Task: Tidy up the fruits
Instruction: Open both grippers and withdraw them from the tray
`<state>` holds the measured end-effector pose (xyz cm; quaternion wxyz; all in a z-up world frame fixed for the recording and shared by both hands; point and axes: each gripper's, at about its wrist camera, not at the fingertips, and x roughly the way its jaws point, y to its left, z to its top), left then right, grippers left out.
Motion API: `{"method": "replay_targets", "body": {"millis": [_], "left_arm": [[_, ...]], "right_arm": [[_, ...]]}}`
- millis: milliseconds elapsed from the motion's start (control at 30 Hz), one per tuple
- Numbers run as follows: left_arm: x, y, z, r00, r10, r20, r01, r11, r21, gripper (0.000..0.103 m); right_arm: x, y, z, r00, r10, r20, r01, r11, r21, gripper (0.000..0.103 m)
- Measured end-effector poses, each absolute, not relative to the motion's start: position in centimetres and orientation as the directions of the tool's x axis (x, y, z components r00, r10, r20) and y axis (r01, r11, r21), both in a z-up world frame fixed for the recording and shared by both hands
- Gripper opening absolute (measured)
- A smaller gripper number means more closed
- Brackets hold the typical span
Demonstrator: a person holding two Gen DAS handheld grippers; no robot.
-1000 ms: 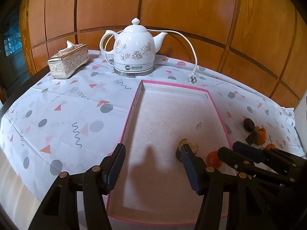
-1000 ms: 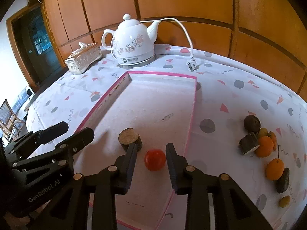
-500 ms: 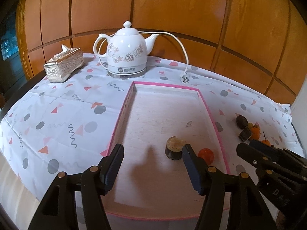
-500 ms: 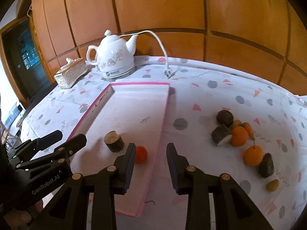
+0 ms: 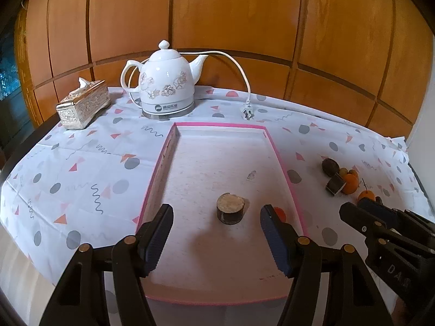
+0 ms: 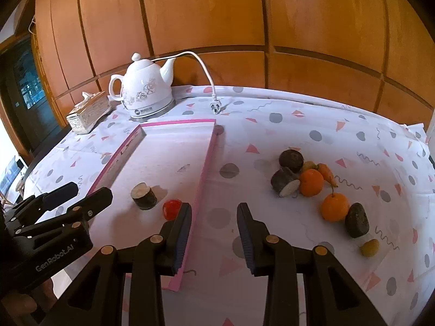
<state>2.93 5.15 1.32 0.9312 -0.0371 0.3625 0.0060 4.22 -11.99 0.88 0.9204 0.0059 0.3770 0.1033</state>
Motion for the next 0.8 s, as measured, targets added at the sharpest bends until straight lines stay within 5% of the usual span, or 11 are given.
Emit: {"method": "replay_targets", "body": {"millis": [800], "left_arm": [[2.8,3.2,1.4,0.734,-0.033,-0.678,0.004,0.999,-0.044,0.068]], "right_arm": [[3.5,-16.1,0.9,0.721,0.128,-0.681,-0.084,0.992,0.098,0.035]]}}
